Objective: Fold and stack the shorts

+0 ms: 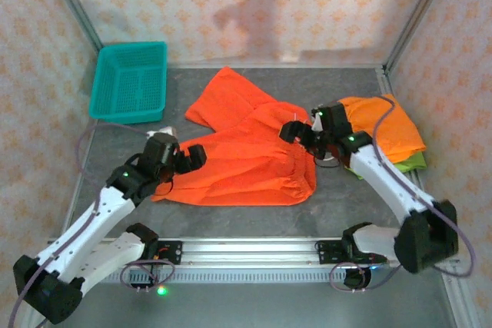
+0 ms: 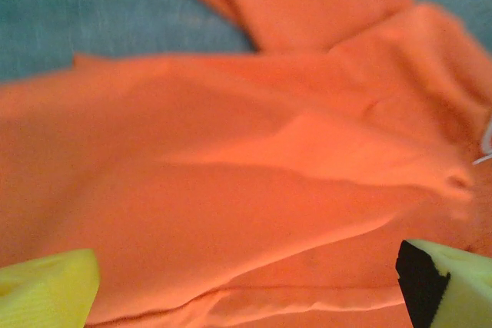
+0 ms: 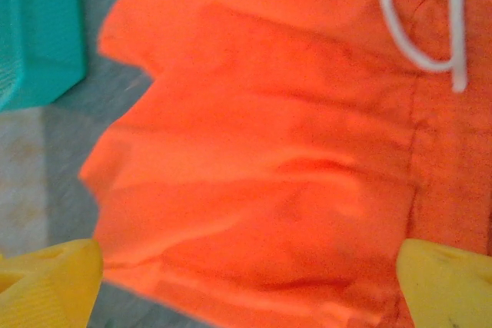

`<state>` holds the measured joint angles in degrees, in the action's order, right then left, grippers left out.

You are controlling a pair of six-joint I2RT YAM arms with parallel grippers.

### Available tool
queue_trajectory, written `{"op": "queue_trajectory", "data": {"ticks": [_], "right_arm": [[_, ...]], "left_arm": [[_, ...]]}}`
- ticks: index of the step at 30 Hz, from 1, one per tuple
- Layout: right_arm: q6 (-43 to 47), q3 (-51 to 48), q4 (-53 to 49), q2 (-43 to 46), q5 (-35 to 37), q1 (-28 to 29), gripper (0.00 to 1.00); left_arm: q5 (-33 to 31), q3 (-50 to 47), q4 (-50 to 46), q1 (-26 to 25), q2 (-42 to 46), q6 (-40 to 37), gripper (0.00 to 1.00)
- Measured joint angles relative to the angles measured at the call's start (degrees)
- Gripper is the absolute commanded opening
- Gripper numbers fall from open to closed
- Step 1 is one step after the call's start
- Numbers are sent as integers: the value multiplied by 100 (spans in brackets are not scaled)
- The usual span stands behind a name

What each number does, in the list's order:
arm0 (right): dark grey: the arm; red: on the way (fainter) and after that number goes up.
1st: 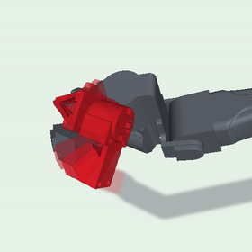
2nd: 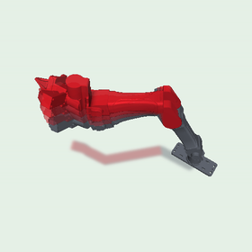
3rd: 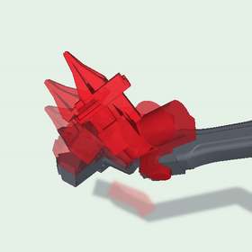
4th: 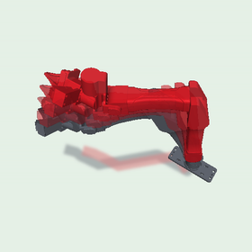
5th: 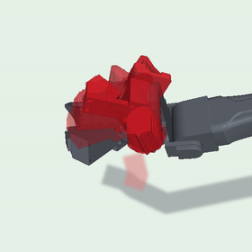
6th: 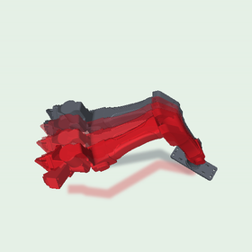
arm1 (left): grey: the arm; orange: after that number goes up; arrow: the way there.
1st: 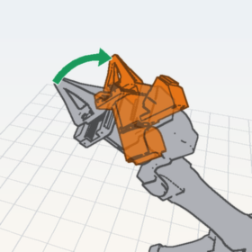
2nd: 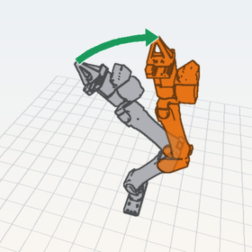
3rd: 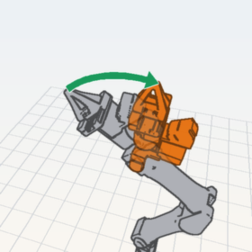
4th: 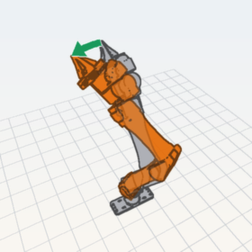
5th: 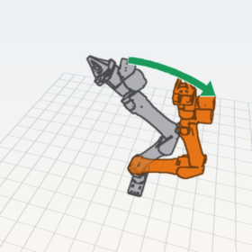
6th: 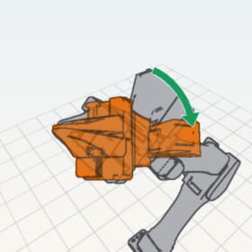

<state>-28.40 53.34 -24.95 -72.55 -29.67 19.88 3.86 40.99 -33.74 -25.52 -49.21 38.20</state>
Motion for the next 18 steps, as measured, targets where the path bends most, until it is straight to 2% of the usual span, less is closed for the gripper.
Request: {"op": "queue_trajectory", "data": {"ticks": [9, 14, 18], "right_arm": [[-144, 990, 603, -2041, 302, -334, 96], [-173, 1482, 623, -2977, 433, -769, 96], [-13, 2229, 208, -3707, 680, -1060, 95]], "left_arm": [[127, -1034, 575, 0, -120, 533, 100], [-4, -1021, 505, 0, 151, 544, 100], [-256, -667, 227, 2, 413, 490, 100]]}}
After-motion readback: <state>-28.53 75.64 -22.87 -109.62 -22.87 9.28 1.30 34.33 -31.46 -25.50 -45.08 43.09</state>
